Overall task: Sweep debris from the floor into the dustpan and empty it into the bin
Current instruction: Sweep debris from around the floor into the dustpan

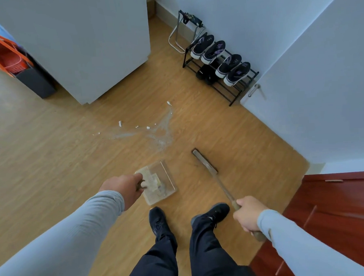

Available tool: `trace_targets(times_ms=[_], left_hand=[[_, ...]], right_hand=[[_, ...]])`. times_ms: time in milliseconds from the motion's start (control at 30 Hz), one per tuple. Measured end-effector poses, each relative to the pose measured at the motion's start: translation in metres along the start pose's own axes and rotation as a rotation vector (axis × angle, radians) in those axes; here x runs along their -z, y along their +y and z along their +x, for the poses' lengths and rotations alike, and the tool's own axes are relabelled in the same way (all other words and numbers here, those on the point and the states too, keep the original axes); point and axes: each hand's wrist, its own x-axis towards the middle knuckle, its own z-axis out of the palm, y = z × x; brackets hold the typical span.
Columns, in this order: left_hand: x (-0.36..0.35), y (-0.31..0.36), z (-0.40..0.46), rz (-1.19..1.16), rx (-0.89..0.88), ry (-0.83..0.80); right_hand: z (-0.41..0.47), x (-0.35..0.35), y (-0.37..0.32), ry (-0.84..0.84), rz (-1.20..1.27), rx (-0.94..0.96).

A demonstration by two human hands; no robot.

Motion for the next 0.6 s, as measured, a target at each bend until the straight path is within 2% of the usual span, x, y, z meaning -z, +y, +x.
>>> trace_targets(times_ms=[133,267,467,600], left_hand=[[-0.008,-0.004,0.002,-0.007,0.016,0.044],[-0.005,-0.004,0.009,-0.016,0.012,0.046],[-0.012,-0.011,0.000,-0.050,-0.005,0.076],[-0.009,-0.008,-0.001,-0.067,-0.006,0.066]], right_hand=[[0.005,-0.047,-0.031,-0.147,-0.195,0.037],[-0.006,-0.025,-0.020,-0.314,-0.046,0.050],[-0.019,0.036,0.023,-0.175,0.253,-0.019],[-0.014,0.028,0.005,-0.073,0.170,0.016]])
